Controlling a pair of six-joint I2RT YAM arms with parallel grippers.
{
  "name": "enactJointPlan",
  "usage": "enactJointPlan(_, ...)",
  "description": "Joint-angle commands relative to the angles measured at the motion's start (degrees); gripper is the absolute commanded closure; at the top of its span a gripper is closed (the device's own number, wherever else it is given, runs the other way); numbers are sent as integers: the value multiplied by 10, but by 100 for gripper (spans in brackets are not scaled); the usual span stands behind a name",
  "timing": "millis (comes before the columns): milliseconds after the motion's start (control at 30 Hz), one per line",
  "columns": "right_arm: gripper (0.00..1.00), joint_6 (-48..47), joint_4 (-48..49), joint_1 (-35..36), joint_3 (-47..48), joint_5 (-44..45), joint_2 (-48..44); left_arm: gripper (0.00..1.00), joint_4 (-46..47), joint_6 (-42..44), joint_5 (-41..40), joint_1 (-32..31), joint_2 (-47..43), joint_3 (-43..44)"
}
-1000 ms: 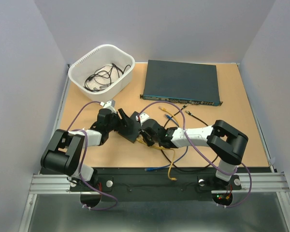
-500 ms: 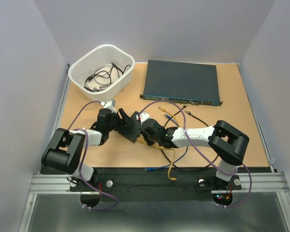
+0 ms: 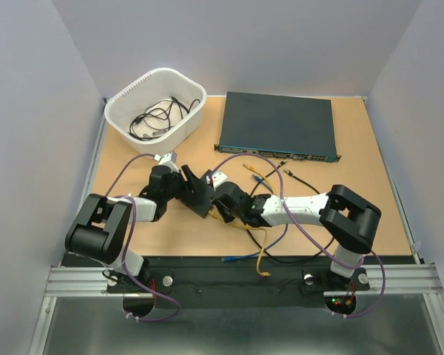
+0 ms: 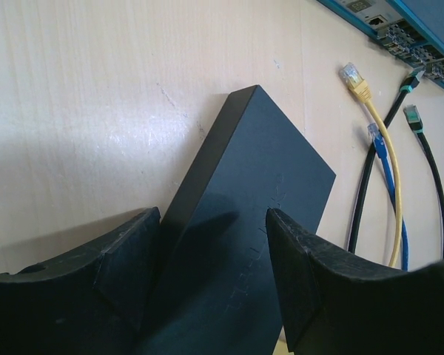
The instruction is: Insert the plug into the switch port
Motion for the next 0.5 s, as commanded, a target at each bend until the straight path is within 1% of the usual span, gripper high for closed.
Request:
enactJointPlan(0, 100, 4, 28, 10, 35, 10, -6, 30, -2, 4, 25, -3, 9, 13)
enactJointPlan(233, 100, 13, 29, 10, 41, 66, 5, 30, 4, 4, 33, -3, 20, 15)
enactJointPlan(467, 100, 4, 29, 10, 52, 78, 19, 30, 7, 4, 39, -3, 28, 19)
